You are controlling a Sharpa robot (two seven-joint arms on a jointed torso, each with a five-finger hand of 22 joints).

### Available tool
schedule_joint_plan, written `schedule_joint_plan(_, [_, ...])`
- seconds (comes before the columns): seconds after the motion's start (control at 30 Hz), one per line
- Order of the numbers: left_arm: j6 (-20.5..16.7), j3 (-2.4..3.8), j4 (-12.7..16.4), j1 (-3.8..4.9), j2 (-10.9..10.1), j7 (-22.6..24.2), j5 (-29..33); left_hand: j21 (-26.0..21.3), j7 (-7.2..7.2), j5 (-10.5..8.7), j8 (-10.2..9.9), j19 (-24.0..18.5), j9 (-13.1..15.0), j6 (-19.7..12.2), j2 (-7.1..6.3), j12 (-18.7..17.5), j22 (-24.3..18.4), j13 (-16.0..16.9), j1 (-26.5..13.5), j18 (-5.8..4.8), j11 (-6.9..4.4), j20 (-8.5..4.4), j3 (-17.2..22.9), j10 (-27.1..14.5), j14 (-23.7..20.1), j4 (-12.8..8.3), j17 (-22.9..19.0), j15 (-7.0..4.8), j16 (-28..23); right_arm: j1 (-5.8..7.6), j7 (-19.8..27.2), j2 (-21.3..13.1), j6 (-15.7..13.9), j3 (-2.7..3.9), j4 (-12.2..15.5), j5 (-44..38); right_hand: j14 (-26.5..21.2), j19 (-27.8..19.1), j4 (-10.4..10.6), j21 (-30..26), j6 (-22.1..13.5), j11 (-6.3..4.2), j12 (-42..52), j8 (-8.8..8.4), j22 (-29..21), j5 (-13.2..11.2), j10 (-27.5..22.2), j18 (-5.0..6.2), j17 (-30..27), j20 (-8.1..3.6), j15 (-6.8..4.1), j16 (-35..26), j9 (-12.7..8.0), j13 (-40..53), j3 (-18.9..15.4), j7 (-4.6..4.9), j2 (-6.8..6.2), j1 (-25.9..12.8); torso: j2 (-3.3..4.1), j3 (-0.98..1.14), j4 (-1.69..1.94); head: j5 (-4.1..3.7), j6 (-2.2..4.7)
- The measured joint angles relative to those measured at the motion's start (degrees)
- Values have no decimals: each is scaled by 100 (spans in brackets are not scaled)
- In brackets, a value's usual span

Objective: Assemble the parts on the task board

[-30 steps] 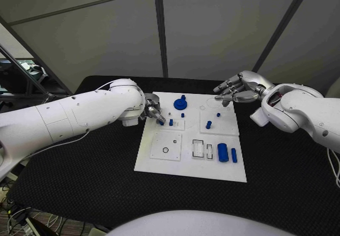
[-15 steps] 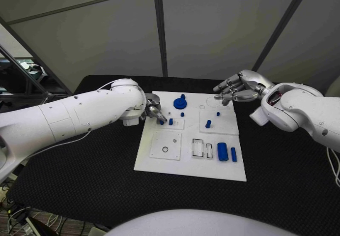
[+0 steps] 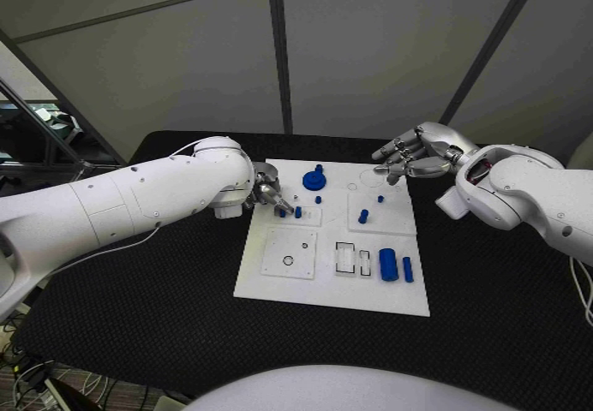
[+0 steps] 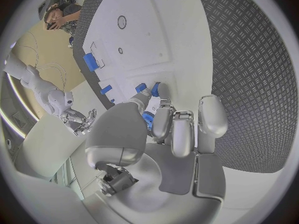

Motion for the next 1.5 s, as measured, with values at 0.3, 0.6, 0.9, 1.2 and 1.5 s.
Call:
schedule_joint_plan(0.3, [-106, -5, 13, -16, -79, -6, -4, 0, 21, -569, 0, 20, 14, 20, -104, 43, 22, 0, -99, 0, 21, 20, -415, 21, 0, 448, 0, 0, 0, 0, 1, -3, 1, 0, 2, 0, 0, 0, 0, 0, 0, 0, 0, 0, 0, 0, 0, 0, 0, 0, 0, 0, 0, 0, 0, 0, 0, 0, -2, -1, 2, -17, 18])
schedule_joint_plan(0.6, [-408, 39, 84, -18, -159, -8, 6, -67, 43, -597, 23, 40, 124, -65, -299, -47, -16, 0, -129, 0, 21, 0, -836, 21, 0, 995, 0, 0, -29, 0, 2, 12, 1, 0, -9, 0, 0, 0, 0, 0, 0, 0, 0, 0, -5, 0, 0, 0, 0, 0, 0, 0, 0, 1, 0, 0, 0, 0, -4, -3, 4, -32, 48])
schedule_joint_plan(0.9, [-800, 179, 143, -11, -246, 22, 65, -563, 140, -597, -65, -338, 129, -310, -283, -767, -498, 0, -113, 0, 94, 31, -1116, -46, 3, 1045, 0, 4, -402, 0, 3, 21, 4, 0, -23, 0, 0, 0, 0, 0, 0, 0, 0, 0, -4, 0, 0, 0, 1, 0, 0, 0, 0, 1, 0, 0, 0, 0, -4, -3, 5, -34, 57])
schedule_joint_plan(1.2, [-1336, 188, 100, 5, -152, 585, 324, -3236, 577, -597, -872, -2190, -1024, -927, -134, -5120, -2651, -1160, 1363, 359, 565, 420, -1126, -2302, -1721, 580, -2241, 487, -4368, 0, 3, 19, 3, 0, -32, 0, 0, 13, 0, -22, 0, 0, 0, 0, -10, 0, 0, -1, 1, 13, 0, 0, 0, -7, 0, 0, 0, 0, -3, -3, 6, -89, 93])
schedule_joint_plan(1.5, [-1926, -9, -54, 10, 206, 1507, 307, -4216, 686, 192, -887, -2459, -2826, -916, -434, -6416, -3249, -3425, 2467, 358, 774, 698, -684, -2240, -2384, 9, -3174, 750, -5414, 0, 1, 40, 2, 0, -41, 0, 0, 20, 0, -22, 0, 0, 0, 0, -10, 0, 0, -1, 1, 20, 0, 0, 0, -6, 0, 0, 0, 0, 6, -1, -21, -160, 156])
